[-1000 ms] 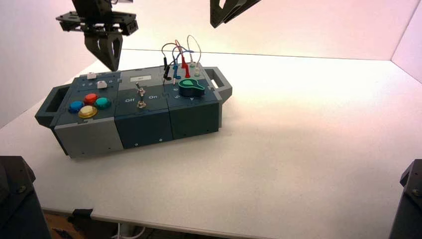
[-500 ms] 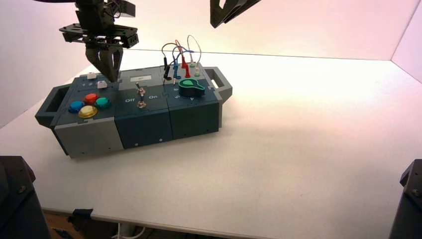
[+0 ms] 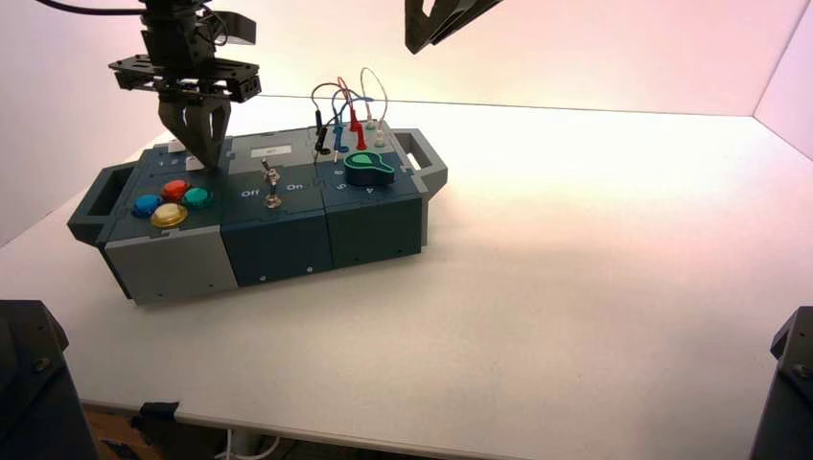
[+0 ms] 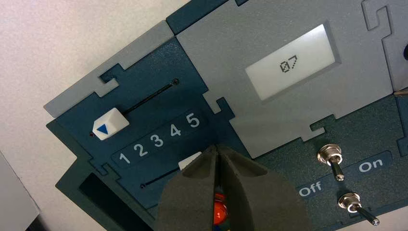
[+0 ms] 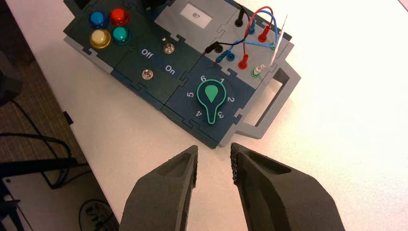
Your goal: Move the bottom slider to position 4.
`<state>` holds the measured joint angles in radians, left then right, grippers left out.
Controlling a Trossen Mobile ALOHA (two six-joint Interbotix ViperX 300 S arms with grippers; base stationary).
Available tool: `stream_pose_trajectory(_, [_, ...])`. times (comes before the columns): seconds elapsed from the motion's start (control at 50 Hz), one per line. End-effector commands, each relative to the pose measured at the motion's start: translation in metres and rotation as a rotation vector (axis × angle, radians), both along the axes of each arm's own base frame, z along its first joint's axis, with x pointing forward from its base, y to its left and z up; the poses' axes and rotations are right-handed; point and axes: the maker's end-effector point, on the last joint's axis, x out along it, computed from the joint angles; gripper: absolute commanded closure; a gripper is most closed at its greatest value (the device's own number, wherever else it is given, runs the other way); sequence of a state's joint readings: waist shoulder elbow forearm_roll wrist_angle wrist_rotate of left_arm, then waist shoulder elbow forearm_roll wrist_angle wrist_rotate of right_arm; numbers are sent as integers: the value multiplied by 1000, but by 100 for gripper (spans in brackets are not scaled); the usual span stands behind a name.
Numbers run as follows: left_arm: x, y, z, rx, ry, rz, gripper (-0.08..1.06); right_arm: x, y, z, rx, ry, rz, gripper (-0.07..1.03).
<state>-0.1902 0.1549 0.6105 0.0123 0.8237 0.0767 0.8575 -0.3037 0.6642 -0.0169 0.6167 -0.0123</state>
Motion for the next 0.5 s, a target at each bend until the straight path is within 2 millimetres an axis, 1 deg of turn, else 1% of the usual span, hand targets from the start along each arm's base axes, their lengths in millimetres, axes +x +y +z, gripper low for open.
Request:
stream_pose_trajectory(0.02, [5,1,5,-2,-20,7,101,5,3,11,23,-25,-2,58])
stream_pose_trajectory(0.1, [7,1,8,-5,-29,9,101,5,3,10,21,-25,-2,58])
stream_pose_trajectory(0.22, [10,-2,21,-14,-69,6,101,6,2,9,18,-24,-4,58])
stream_pose_trajectory(0.26, [13,-3,34,-22,-102,5,101,8,2,8,16,-23,-9,58])
stream_pose_trajectory(0.34, [16,-3,50,-29,-140,4,101,10,0,8,15,-22,-15,58])
stream_pose_trajectory(0.36, [17,-4,59,-33,-161,2,101,10,0,7,14,-21,-16,58])
stream_pose_trajectory(0.44, [18,-4,79,-41,-208,-3,101,13,-2,8,16,-23,-27,58])
stream_pose_trajectory(0.5, [19,-3,101,-51,-260,-7,101,15,-4,8,14,-23,-34,58])
